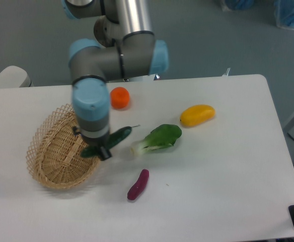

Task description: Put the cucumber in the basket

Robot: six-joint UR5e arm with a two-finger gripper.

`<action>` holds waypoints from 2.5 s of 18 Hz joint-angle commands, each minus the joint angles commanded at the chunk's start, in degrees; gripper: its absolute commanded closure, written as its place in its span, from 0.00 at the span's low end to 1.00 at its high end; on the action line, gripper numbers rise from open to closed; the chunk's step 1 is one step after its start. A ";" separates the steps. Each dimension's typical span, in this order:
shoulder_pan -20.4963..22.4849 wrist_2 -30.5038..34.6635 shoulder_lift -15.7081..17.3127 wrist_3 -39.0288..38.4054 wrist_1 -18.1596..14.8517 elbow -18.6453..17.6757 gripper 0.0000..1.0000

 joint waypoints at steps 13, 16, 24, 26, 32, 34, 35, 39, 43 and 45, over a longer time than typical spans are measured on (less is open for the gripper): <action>-4.31 -2.72 -5.62 -10.64 1.32 0.26 0.87; -4.31 -4.83 -6.06 -10.90 1.23 0.26 0.78; -4.31 -5.28 -6.33 -10.99 3.16 0.43 0.00; -4.22 -5.10 -5.89 -10.99 3.43 0.52 0.00; -0.54 -5.01 -5.36 -10.20 3.87 4.12 0.00; 1.65 -4.31 -5.27 -10.11 3.69 6.05 0.00; 2.53 -2.83 -5.19 -10.11 3.69 6.93 0.00; 7.45 1.58 -5.45 -3.19 2.20 10.19 0.00; 12.64 2.28 -7.11 2.18 0.18 12.21 0.00; 15.19 3.60 -8.26 5.52 0.09 13.53 0.00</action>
